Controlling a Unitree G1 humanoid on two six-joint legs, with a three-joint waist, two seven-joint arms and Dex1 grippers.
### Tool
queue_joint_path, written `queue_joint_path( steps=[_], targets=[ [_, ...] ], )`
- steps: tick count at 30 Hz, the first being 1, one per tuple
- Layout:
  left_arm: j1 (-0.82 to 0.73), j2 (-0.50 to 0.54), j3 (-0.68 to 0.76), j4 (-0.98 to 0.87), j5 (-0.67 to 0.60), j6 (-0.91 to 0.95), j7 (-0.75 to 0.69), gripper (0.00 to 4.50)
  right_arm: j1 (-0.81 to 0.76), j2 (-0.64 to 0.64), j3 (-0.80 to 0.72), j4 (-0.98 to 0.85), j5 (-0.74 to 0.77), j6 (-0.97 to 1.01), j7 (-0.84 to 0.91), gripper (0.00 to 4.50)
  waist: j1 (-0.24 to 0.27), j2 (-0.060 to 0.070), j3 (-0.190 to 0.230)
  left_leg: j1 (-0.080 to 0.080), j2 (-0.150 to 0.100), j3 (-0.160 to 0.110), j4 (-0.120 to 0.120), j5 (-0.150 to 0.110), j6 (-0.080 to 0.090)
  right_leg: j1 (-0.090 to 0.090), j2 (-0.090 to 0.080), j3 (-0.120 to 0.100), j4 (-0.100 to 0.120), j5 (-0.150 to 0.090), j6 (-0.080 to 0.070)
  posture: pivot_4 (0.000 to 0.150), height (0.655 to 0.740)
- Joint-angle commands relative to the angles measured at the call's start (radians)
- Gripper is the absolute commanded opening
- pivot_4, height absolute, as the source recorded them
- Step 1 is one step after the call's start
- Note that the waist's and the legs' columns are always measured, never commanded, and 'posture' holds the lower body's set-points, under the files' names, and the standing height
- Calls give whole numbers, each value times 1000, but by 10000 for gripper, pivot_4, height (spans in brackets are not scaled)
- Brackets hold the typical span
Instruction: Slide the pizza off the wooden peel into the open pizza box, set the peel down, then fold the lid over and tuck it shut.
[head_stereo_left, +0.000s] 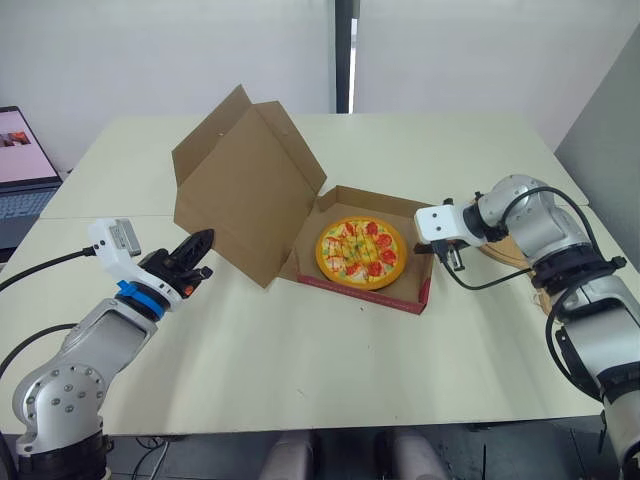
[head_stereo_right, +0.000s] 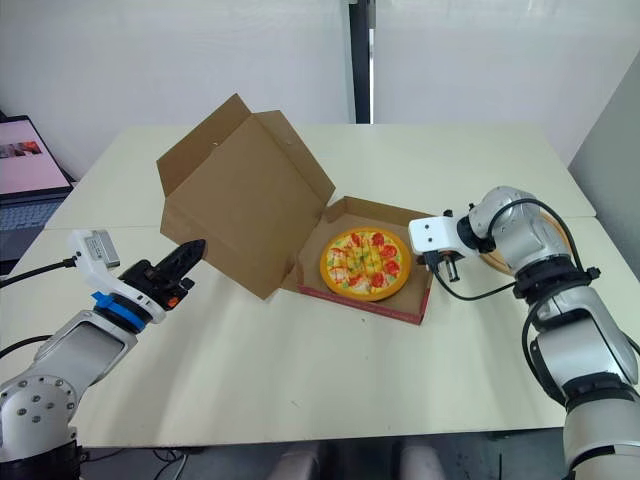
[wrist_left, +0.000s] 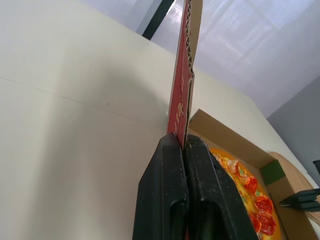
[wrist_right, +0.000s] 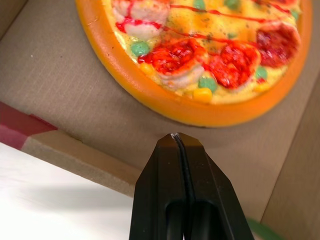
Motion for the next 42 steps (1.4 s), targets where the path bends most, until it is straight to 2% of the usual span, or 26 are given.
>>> queue_joint_path(
  steps=[1, 9, 13, 16, 20, 25, 28, 34, 42],
  targets=[
    [-15, 13, -17, 6, 11, 18, -24, 0, 36, -11, 1, -142, 31, 28, 50, 251, 1, 0, 0, 0, 0, 0, 0, 0, 0, 0, 0, 0, 0, 0, 0, 1500, 7400],
    [-58, 25, -21, 33, 35, 32, -57, 0, 101, -34, -8, -370, 96, 144, 147, 251, 1, 0, 0, 0, 0, 0, 0, 0, 0, 0, 0, 0, 0, 0, 0, 1500, 7400],
    [-68, 31, -19, 45, 48, 39, -75, 0, 104, -41, -35, -423, 130, 213, 138, 251, 4, 0, 0, 0, 0, 0, 0, 0, 0, 0, 0, 0, -1, 0, 0, 1500, 7400],
    [-74, 31, -20, 50, 59, 41, -86, 0, 79, -50, -57, -389, 133, 220, 92, 251, 6, 0, 0, 0, 0, -1, 1, 0, 0, 0, 0, 0, -1, 0, 0, 1500, 7400],
    [-76, 28, -16, 50, 67, 45, -94, 0, 11, -66, -79, -221, 93, 178, -25, 251, 5, 0, 0, 0, -1, 0, 1, 0, 0, 0, 0, 0, -1, 0, 0, 1500, 7400],
    [-82, 21, -23, 45, 74, 49, -96, 0, -137, -20, -39, 137, -57, 47, -354, 251, 2, 0, 0, 0, 0, 1, 0, 0, 0, 0, 0, 0, 0, 0, 0, 1500, 7400],
    [-86, 20, -25, 45, 75, 52, -97, 0, -202, 13, -14, 298, -118, -15, -481, 251, 2, 0, 0, 0, 0, 1, 0, 0, 0, 0, 0, 1, 0, 0, 0, 1500, 7400],
    [-92, 19, -26, 47, 82, 51, -99, 0, -268, 63, 29, 523, -184, -83, -538, 251, 3, 0, 0, 0, -1, 1, 0, 0, 0, 0, 0, 1, 0, 0, 0, 1500, 7400],
    [-121, 21, -30, 56, 82, 58, -98, 0, -301, 55, 55, 613, -211, -141, -386, 251, -2, 0, 0, 0, 0, 1, 0, 0, 0, 0, 0, 1, 0, 0, 0, 1500, 7400]
  ],
)
